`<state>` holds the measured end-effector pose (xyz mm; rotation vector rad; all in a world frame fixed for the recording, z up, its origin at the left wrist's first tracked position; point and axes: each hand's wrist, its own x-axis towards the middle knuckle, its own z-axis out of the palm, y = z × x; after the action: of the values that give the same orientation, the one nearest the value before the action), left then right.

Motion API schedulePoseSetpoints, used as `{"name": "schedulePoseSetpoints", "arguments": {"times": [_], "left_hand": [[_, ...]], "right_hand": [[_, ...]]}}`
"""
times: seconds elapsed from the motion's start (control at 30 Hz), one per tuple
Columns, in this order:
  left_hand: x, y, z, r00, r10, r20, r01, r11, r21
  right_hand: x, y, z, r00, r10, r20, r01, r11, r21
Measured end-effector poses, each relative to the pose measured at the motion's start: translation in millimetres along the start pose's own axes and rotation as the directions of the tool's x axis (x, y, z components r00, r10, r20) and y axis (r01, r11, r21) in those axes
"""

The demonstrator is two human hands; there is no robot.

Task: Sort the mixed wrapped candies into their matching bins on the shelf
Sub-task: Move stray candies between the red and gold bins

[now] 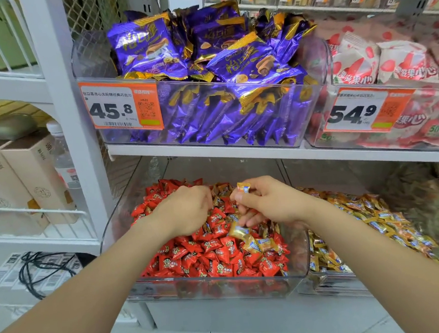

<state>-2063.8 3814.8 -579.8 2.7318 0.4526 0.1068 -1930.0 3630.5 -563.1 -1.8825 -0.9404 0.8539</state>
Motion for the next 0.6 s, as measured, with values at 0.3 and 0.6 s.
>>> {"name": "schedulePoseSetpoints", "arguments": {"times": [0.3, 0.6], "left_hand": [[-9, -14, -8, 0.985, -0.010, 0.175, -0.010, 0.994, 0.112], [-10, -6, -4, 0.990, 0.083, -0.114, -0.084, 0.996, -0.009]], "right_hand": [[-1, -7, 2, 0.990, 0.140, -0.023, -0.136, 0.982, 0.134], [-6, -16, 1, 0.985, 0.105, -0.139, -0.087, 0.987, 0.134]]}}
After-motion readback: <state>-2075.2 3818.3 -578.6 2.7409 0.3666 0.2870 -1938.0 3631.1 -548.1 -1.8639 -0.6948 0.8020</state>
